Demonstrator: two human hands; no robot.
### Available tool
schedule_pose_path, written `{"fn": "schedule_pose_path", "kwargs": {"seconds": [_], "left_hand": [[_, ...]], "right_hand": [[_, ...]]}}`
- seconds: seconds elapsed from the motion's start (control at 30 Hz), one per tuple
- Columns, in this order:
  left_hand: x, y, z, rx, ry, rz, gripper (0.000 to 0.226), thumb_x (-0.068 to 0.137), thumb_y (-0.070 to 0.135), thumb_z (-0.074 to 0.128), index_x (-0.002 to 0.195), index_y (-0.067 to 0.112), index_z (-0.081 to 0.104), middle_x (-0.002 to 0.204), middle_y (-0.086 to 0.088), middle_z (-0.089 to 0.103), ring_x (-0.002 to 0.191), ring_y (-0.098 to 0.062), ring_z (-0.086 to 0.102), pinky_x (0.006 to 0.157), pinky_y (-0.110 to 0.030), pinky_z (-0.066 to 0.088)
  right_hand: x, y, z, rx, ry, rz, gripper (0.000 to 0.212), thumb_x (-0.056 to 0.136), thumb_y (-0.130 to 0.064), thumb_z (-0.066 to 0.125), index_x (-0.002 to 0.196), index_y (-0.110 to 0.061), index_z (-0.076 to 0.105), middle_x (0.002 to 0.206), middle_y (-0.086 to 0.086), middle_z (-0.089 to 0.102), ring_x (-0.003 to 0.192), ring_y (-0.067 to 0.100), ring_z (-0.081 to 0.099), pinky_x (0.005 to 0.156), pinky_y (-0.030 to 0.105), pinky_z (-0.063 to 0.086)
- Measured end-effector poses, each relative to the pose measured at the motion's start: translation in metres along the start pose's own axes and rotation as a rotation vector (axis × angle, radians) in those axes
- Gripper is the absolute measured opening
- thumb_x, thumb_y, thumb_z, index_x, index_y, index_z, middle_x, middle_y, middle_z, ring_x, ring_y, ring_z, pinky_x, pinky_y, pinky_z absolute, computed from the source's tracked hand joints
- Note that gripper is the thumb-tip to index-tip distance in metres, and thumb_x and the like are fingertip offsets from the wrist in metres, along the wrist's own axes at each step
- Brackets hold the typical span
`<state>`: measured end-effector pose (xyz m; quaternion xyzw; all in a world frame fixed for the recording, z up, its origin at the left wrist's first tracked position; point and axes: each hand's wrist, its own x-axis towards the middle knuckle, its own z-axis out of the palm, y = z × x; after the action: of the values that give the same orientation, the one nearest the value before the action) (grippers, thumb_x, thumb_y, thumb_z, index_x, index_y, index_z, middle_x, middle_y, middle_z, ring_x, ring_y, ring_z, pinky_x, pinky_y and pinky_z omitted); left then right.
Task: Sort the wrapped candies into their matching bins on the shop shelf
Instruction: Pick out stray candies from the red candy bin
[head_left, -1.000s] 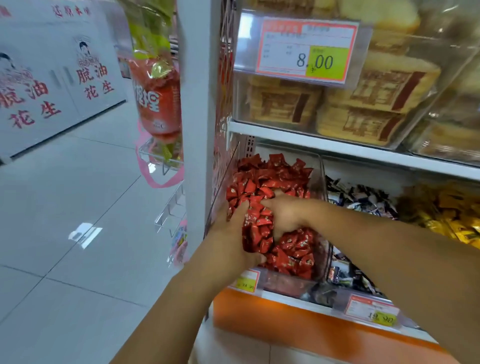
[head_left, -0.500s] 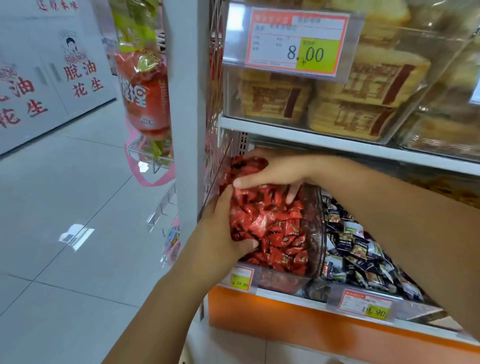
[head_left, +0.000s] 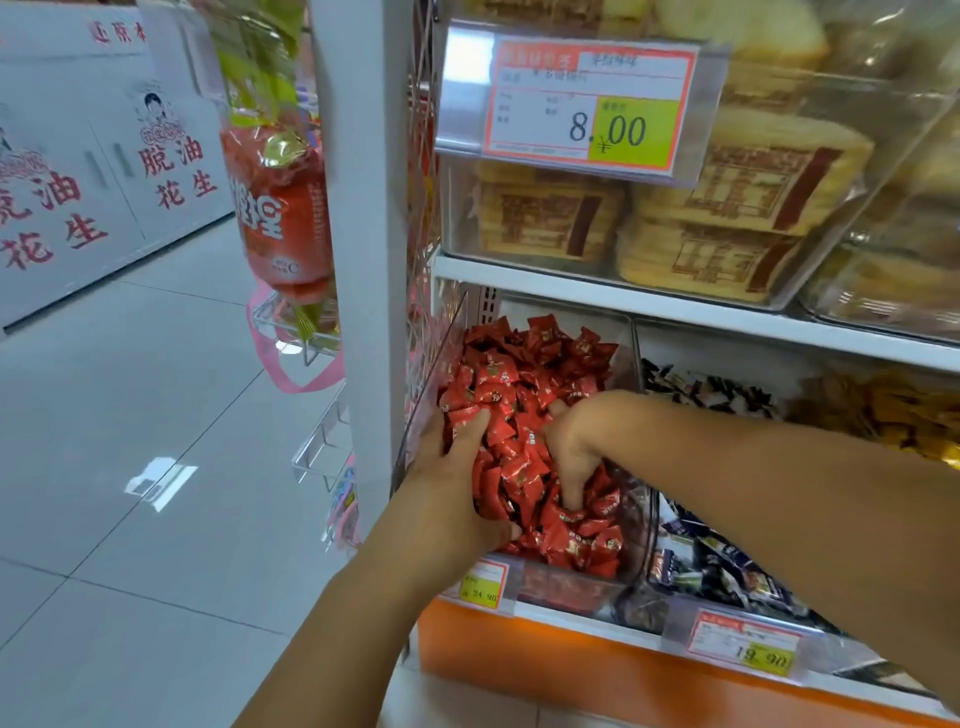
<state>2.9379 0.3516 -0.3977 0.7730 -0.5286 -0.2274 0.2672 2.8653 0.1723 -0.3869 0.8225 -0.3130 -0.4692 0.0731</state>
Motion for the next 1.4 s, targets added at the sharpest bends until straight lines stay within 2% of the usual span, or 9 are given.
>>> {"fn": "schedule_pose_path", "kwargs": {"seconds": [0.2,0.47,0.6,0.7,0.87,1.0,1.1,1.23,1.4], "left_hand": [[0.002,-0.002,0.003,0.014,0.012,0.015,0.109,0.074,0.037,0.079,0.150,0.043,0.001,0.159,0.011,-0.012,0.145,-0.016,0.016,0.111,-0.025,0.024],[0.000,-0.005,0.003,0.028,0.031,0.048,0.107,0.076,0.036,0.078,0.150,0.042,0.001,0.159,0.010,-0.010,0.146,-0.015,0.012,0.112,-0.025,0.020],[0.001,-0.005,0.002,0.022,0.017,0.033,0.108,0.075,0.036,0.079,0.149,0.044,0.000,0.159,0.010,-0.012,0.146,-0.016,0.012,0.113,-0.025,0.020],[0.002,-0.005,0.002,0.014,-0.009,0.005,0.110,0.075,0.036,0.079,0.149,0.046,-0.002,0.159,0.010,-0.014,0.147,-0.017,0.011,0.113,-0.027,0.021],[0.002,-0.005,0.002,-0.002,-0.010,0.006,0.110,0.075,0.034,0.079,0.149,0.044,-0.002,0.159,0.010,-0.014,0.146,-0.016,0.013,0.111,-0.024,0.023],[0.002,-0.004,0.002,-0.019,-0.004,-0.003,0.111,0.075,0.033,0.079,0.149,0.046,-0.003,0.159,0.009,-0.012,0.146,-0.017,0.016,0.108,-0.023,0.026],[0.001,-0.001,0.001,-0.040,0.019,0.001,0.114,0.075,0.033,0.079,0.147,0.047,-0.008,0.160,0.008,-0.009,0.146,-0.018,0.016,0.111,-0.027,0.025],[0.001,0.001,0.001,-0.105,0.115,0.057,0.118,0.074,0.032,0.081,0.145,0.048,-0.012,0.160,0.007,0.003,0.143,-0.014,0.022,0.106,-0.023,0.027],[-0.001,0.003,0.001,-0.117,0.270,0.147,0.122,0.072,0.031,0.081,0.144,0.051,-0.015,0.157,0.011,0.009,0.141,-0.012,0.023,0.099,-0.016,0.021]], "right_hand": [[0.009,-0.005,0.002,0.091,0.044,-0.062,0.062,0.092,-0.044,0.056,0.141,-0.008,0.044,0.142,0.009,0.045,0.127,0.027,0.044,0.108,0.036,0.037],[0.016,-0.003,0.005,0.264,0.130,-0.138,0.058,0.094,-0.041,0.053,0.143,-0.011,0.042,0.145,0.005,0.046,0.124,0.021,0.048,0.110,0.029,0.033],[-0.002,0.008,0.000,0.442,0.183,-0.141,0.043,0.093,-0.022,0.059,0.133,-0.010,0.050,0.125,0.006,0.056,0.106,0.020,0.054,0.097,0.027,0.042],[-0.009,0.019,-0.001,0.581,0.264,-0.163,0.019,0.082,-0.015,0.071,0.096,-0.016,0.059,0.091,-0.003,0.056,0.088,0.019,0.058,0.075,0.028,0.052],[-0.040,0.033,-0.006,0.608,0.370,-0.171,0.044,0.074,-0.020,0.079,0.107,-0.011,0.050,0.080,-0.006,0.046,0.066,0.007,0.044,0.051,0.018,0.034],[-0.056,0.047,-0.009,0.687,0.468,-0.151,0.039,0.076,-0.021,0.077,0.104,-0.017,0.051,0.092,0.000,0.054,0.073,0.009,0.049,0.059,0.018,0.039],[-0.061,0.051,-0.011,0.666,0.548,-0.105,0.069,0.075,-0.028,0.078,0.133,-0.013,0.044,0.122,0.004,0.053,0.097,0.016,0.053,0.078,0.020,0.042],[-0.051,0.040,-0.012,0.772,0.540,-0.210,0.046,0.073,-0.030,0.080,0.110,-0.020,0.054,0.109,0.003,0.062,0.093,0.017,0.059,0.082,0.027,0.050],[-0.061,0.040,-0.022,0.926,0.443,-0.476,0.085,0.066,-0.046,0.082,0.138,-0.048,0.037,0.141,-0.016,0.041,0.127,0.007,0.041,0.108,0.031,0.036]]}}
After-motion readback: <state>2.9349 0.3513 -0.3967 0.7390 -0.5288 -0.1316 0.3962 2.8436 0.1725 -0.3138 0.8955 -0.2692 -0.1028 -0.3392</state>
